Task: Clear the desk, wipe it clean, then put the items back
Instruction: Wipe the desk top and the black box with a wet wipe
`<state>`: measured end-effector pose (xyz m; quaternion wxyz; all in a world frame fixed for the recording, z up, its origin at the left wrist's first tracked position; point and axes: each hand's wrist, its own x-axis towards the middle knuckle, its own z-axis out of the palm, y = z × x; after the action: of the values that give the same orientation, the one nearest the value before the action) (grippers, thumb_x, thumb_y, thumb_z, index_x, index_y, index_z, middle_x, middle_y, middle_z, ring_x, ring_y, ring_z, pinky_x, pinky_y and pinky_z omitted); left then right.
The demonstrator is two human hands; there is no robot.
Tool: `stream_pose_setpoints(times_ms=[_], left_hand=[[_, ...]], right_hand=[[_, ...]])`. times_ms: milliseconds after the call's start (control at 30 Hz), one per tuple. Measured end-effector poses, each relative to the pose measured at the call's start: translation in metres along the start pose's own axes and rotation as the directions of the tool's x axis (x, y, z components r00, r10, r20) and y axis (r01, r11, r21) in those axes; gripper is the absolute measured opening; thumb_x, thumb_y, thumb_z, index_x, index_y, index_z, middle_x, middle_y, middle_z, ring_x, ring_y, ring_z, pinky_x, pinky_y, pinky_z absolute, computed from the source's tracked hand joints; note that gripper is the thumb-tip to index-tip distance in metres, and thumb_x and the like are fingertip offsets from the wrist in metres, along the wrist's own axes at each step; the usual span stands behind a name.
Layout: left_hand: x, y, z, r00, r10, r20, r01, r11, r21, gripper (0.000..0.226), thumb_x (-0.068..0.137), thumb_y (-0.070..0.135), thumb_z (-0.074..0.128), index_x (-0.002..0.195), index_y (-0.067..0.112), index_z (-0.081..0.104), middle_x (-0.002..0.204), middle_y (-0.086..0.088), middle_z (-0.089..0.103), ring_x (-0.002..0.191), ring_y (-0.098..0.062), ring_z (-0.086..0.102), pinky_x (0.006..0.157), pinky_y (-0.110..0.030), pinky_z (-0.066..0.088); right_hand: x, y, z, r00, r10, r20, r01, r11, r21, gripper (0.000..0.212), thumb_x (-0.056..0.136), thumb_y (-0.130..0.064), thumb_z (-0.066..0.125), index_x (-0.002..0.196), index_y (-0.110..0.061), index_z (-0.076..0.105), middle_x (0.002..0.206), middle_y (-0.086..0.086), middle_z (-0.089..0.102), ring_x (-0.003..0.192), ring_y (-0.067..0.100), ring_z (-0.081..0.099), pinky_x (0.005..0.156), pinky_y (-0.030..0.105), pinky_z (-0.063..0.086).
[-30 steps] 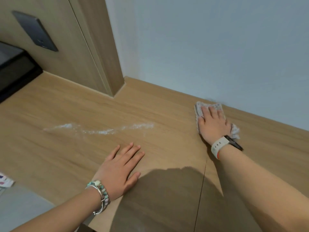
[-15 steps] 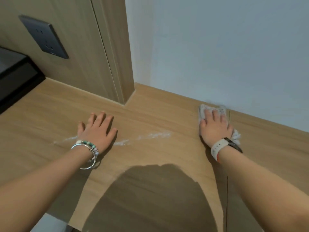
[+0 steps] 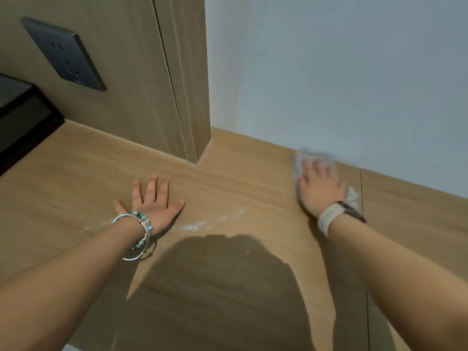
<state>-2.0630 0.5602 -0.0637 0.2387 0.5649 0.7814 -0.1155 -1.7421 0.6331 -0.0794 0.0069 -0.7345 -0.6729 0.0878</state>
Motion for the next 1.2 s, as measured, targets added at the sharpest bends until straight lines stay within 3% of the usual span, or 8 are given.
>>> stream_pose_setpoints(times_ms=[200,300,433,533,633,833,1033,1200], left_hand=[[0.000,-0.003,-0.003,1.000,0.013,0.022,-0.013,1.000,-0.010,0.062,0.096,0.053,0.020,0.147,0.036,-0.010,0.153,0.012,-0.024,0.142,-0.023,-0.023,0.111,-0.061,-0.003],[0.002,-0.002,-0.002,1.000,0.010,0.024,-0.010,1.000,0.007,0.062,0.097,0.052,0.021,0.146,0.037,-0.012,0.153,0.012,-0.026,0.141,-0.023,-0.024,0.110,-0.061,-0.003],[0.000,-0.001,-0.001,0.999,0.009,0.031,-0.010,1.000,0.011,0.061,0.097,0.052,0.018,0.146,0.037,-0.015,0.152,0.012,-0.027,0.141,-0.023,-0.024,0.110,-0.062,-0.004],[0.000,-0.001,0.000,0.999,0.004,0.051,-0.004,1.000,0.010,0.062,0.096,0.052,0.020,0.146,0.037,-0.014,0.152,0.012,-0.027,0.141,-0.023,-0.024,0.110,-0.061,-0.003],[0.003,-0.002,-0.005,0.998,0.017,0.060,-0.017,1.000,0.004,0.064,0.096,0.053,0.023,0.146,0.036,-0.013,0.152,0.013,-0.027,0.141,-0.023,-0.023,0.111,-0.060,-0.002],[0.005,-0.004,-0.004,0.997,0.019,0.072,-0.018,1.000,-0.007,0.064,0.095,0.054,0.024,0.146,0.039,-0.012,0.151,0.015,-0.028,0.141,-0.022,-0.024,0.111,-0.059,-0.004],[0.003,-0.003,-0.005,0.999,0.010,0.050,-0.010,1.000,0.009,0.063,0.096,0.053,0.025,0.146,0.038,-0.011,0.152,0.015,-0.026,0.141,-0.022,-0.023,0.111,-0.060,-0.003],[0.004,-0.002,-0.004,0.999,0.003,0.041,-0.003,1.000,0.013,0.064,0.095,0.054,0.024,0.146,0.039,-0.012,0.152,0.015,-0.026,0.142,-0.022,-0.023,0.111,-0.060,-0.003]], right_hand=[[-0.127,-0.067,0.014,0.610,-0.781,0.134,0.781,0.621,0.067,0.048,0.094,-0.044,0.028,0.142,-0.039,0.030,0.151,-0.013,0.032,0.141,0.018,0.025,0.110,0.051,0.022],[-0.070,-0.034,0.010,0.775,-0.628,0.069,0.632,0.774,-0.052,0.051,0.094,-0.041,0.025,0.143,-0.034,0.033,0.151,-0.004,0.035,0.139,0.025,0.032,0.107,0.054,0.032],[0.019,-0.019,-0.005,0.998,0.000,0.065,-0.003,0.999,0.046,0.051,0.099,-0.041,0.020,0.149,-0.032,0.017,0.158,-0.005,0.013,0.145,0.022,0.010,0.113,0.051,0.017],[-0.015,-0.067,0.010,0.948,-0.318,-0.006,0.318,0.948,-0.009,0.059,0.090,-0.041,0.014,0.145,-0.029,0.032,0.153,0.000,0.030,0.139,0.027,0.029,0.104,0.053,0.031],[-0.068,-0.088,0.016,0.709,-0.702,0.062,0.702,0.711,0.031,0.054,0.092,-0.042,0.018,0.143,-0.035,0.034,0.152,-0.008,0.031,0.141,0.021,0.027,0.111,0.049,0.022],[0.038,-0.090,-0.001,0.981,-0.188,0.054,0.187,0.982,0.012,0.049,0.100,-0.040,0.023,0.148,-0.033,0.017,0.158,-0.009,0.012,0.145,0.020,0.008,0.113,0.049,0.014],[0.007,-0.141,0.015,0.733,-0.668,0.127,0.676,0.737,-0.024,0.050,0.101,-0.041,0.019,0.149,-0.034,0.013,0.158,-0.009,0.011,0.146,0.019,0.007,0.116,0.050,0.010],[0.057,-0.136,0.006,0.937,-0.342,0.066,0.345,0.938,-0.035,0.051,0.100,-0.039,0.024,0.149,-0.028,0.017,0.158,-0.007,0.013,0.145,0.019,0.010,0.113,0.048,0.013]])
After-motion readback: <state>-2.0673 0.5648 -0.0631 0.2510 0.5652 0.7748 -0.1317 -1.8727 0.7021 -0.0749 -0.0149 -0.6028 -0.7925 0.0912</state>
